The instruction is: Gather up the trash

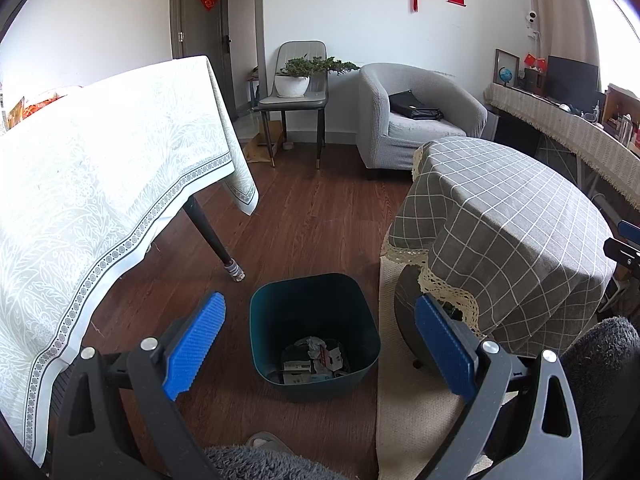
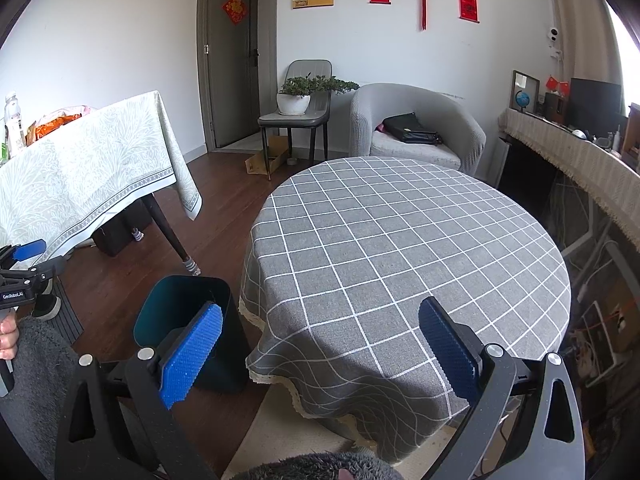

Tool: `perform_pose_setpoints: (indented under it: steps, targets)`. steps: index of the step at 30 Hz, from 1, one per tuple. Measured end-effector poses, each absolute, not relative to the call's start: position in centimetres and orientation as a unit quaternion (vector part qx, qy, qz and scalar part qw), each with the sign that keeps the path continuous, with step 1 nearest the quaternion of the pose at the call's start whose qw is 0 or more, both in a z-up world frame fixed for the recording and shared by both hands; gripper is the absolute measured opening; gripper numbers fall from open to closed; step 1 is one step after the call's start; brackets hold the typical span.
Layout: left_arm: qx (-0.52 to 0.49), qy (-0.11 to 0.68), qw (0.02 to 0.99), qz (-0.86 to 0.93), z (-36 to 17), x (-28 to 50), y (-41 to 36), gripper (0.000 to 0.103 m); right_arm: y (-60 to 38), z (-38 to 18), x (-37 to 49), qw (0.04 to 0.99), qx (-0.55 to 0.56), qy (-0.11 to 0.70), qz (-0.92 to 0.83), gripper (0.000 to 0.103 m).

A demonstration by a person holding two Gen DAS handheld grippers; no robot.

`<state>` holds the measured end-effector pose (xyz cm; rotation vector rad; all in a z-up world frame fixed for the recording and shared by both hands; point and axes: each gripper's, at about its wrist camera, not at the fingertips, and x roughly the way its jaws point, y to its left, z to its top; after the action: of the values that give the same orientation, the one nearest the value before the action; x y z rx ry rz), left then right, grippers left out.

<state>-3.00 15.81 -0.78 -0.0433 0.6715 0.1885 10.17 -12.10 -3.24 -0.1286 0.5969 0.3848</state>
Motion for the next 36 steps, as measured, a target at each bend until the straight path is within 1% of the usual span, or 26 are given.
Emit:
perform_pose_setpoints:
  steps: [36]
  targets:
    - [-0.023, 0.330, 0.939, 0.092, -1.01, -3.01, 15.90, 0.098, -11.89, -3.17, 10.13, 0.936, -0.062, 0.292, 0.188, 0.099]
